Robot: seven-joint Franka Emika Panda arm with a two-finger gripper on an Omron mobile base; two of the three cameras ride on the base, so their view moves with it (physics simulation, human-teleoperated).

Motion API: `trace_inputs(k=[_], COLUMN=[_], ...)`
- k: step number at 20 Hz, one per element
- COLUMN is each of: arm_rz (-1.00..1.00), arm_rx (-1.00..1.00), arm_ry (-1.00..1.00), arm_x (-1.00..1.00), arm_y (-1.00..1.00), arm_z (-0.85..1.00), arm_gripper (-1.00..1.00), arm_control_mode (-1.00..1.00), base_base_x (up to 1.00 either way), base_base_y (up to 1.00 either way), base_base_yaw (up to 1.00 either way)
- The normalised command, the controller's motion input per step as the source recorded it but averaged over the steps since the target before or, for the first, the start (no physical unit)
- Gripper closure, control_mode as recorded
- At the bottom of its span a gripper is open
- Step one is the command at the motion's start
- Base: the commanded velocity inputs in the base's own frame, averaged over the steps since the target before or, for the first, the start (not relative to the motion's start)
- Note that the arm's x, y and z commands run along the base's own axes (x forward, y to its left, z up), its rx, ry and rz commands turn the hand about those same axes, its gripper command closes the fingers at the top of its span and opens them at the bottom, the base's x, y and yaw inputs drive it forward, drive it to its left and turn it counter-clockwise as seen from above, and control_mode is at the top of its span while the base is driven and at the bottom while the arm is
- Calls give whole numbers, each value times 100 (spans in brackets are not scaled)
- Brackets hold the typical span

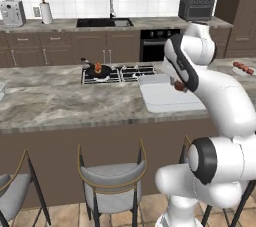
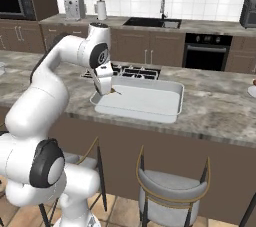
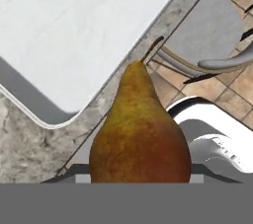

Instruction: Place the cold items (orange and pear) from the fridge in one tupperware on the dining counter. Place the warm items (hot dog and kebab skewer) in the stove area in another tupperware.

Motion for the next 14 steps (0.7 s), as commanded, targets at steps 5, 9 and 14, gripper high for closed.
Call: trace_inputs(k=[5,9,14], arm_rz=[12,12,15], arm_rx=[0,0,0], arm_ry=[-3,-8,-8], arm_x=[62,66,49], arm_y=[-6,-10,-4], arm_z=[-43,-32,-29], arm_gripper=[100,100,100], arm_control_mode=[-100,-100,-100], base_base_x=[0,0,0], base_base_y=[0,0,0], base_base_yaw=[0,0,0])
